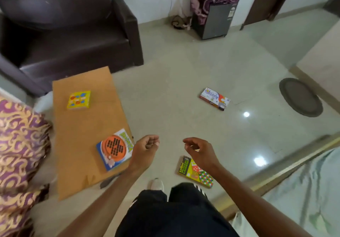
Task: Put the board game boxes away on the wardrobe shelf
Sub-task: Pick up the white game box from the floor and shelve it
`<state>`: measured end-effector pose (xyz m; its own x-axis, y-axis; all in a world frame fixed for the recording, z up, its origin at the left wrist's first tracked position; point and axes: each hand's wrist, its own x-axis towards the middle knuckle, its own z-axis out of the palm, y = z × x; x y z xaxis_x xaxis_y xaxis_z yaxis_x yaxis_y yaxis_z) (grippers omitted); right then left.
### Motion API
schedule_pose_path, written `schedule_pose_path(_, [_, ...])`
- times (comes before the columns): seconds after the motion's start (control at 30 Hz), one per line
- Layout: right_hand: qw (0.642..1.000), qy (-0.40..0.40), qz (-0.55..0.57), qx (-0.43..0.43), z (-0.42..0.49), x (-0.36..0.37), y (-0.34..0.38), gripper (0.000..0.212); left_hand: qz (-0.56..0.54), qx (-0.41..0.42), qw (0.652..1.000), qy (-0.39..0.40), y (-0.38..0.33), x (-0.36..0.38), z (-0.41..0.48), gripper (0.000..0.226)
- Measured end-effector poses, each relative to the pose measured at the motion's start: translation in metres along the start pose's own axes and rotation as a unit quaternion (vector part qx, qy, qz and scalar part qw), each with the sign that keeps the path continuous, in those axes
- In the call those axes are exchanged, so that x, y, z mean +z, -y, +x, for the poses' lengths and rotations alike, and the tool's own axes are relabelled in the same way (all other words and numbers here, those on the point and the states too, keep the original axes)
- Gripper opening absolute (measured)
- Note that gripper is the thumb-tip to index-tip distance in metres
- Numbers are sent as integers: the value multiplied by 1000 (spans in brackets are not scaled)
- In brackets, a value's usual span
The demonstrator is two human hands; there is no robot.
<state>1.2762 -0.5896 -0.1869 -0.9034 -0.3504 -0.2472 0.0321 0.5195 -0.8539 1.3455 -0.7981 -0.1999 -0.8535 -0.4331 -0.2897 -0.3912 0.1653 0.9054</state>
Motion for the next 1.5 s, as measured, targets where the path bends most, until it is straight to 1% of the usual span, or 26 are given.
schedule_pose_path(0.13, [997, -60, 26, 29, 86, -31, 18, 16, 24, 25, 997, 71, -52, 17, 111, 17])
schedule_pose_path(0.27, [992, -100, 36, 64, 179, -66, 13, 17, 42, 43, 991, 121, -93, 51, 223, 17])
schedule_pose_path(0.43, [989, -115, 40, 86, 299, -106, -10, 18, 64, 48, 985, 151, -134, 105, 350, 18])
schedule_pose_path(0.53, [984, -123, 56, 118, 391, -148, -22, 20, 87, 34, 981, 170, -170, 150, 441, 19])
schedule_pose_path(0.57, [980, -131, 69, 132, 415, -161, -23, 21, 96, 25, 979, 178, -182, 162, 464, 18])
schedule_pose_path(0.7, [961, -183, 114, 175, 501, -215, -31, 20, 146, 37, 963, 222, -228, 221, 556, 17])
schedule_pose_path(0.77, [952, -197, 128, 198, 529, -236, -35, 19, 158, 32, 958, 239, -246, 248, 591, 16])
schedule_pose_path(0.83, [936, -224, 149, 228, 562, -260, -47, 20, 186, 30, 943, 273, -267, 285, 634, 16])
schedule_pose_path(0.93, [905, -277, 177, 270, 605, -285, -76, 21, 235, 40, 912, 334, -283, 349, 701, 15])
schedule_pose_path(1.0, [874, -317, 201, 310, 638, -295, -105, 21, 280, 47, 881, 378, -286, 402, 747, 15])
schedule_pose_path(1.1, [829, -360, 233, 358, 688, -297, -149, 22, 360, 62, 822, 437, -280, 477, 814, 19])
schedule_pose_path(1.17, [789, -390, 261, 398, 727, -294, -187, 23, 423, 77, 771, 469, -267, 530, 858, 21])
schedule_pose_path(1.23, [737, -420, 297, 438, 765, -280, -225, 22, 474, 108, 711, 509, -247, 581, 898, 21])
schedule_pose_path(1.27, [718, -428, 311, 453, 781, -271, -241, 23, 492, 123, 681, 529, -237, 600, 912, 21])
schedule_pose_path(1.33, [663, -445, 343, 494, 820, -248, -284, 25, 525, 149, 606, 579, -205, 647, 941, 23])
schedule_pose_path(1.37, [635, -447, 361, 516, 845, -228, -317, 26, 538, 156, 571, 600, -171, 675, 960, 24])
schedule_pose_path(1.43, [605, -445, 384, 538, 872, -207, -349, 28, 550, 164, 535, 620, -136, 705, 982, 25])
schedule_pose_path(1.5, [570, -443, 402, 563, 901, -176, -398, 30, 564, 172, 495, 638, -80, 737, 1008, 25])
